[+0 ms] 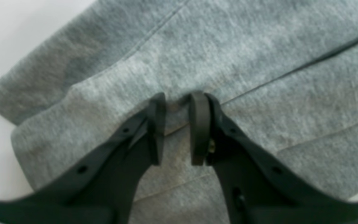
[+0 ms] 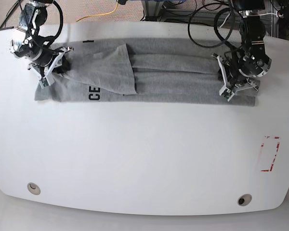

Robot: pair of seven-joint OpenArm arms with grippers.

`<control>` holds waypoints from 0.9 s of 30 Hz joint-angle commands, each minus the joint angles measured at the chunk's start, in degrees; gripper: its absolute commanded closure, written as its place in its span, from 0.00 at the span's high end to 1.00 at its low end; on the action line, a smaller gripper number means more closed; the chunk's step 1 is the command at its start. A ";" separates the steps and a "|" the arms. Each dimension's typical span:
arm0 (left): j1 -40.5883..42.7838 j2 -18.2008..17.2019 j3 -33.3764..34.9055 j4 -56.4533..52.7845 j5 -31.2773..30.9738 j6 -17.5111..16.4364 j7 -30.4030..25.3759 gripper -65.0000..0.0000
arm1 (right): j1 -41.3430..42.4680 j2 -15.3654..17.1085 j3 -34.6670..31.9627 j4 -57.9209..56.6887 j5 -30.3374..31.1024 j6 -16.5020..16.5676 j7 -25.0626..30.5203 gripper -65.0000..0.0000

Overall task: Layout the t-shirt on the table in an organized manner, then fold the t-shirt properly
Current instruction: 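Move the left gripper to the strip end nearest it and grasp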

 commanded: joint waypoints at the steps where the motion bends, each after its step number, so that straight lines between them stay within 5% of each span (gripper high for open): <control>1: -3.38 -0.66 1.55 -3.88 0.73 0.32 -0.13 0.18 | 2.12 0.90 0.54 -3.97 -5.38 -0.66 0.28 0.20; 10: -11.82 -0.57 4.27 -11.97 0.73 0.32 -0.13 0.18 | 9.15 0.99 0.71 -13.46 -12.15 -0.66 7.48 0.20; 22: -16.13 -0.57 5.07 -9.42 0.29 0.32 1.89 0.19 | 13.81 1.17 0.62 -15.49 -14.69 -0.66 7.92 0.20; 27: -15.95 -0.57 1.11 -1.42 0.11 0.32 5.23 0.38 | 14.52 1.43 0.62 -15.49 -14.61 -0.66 7.84 0.20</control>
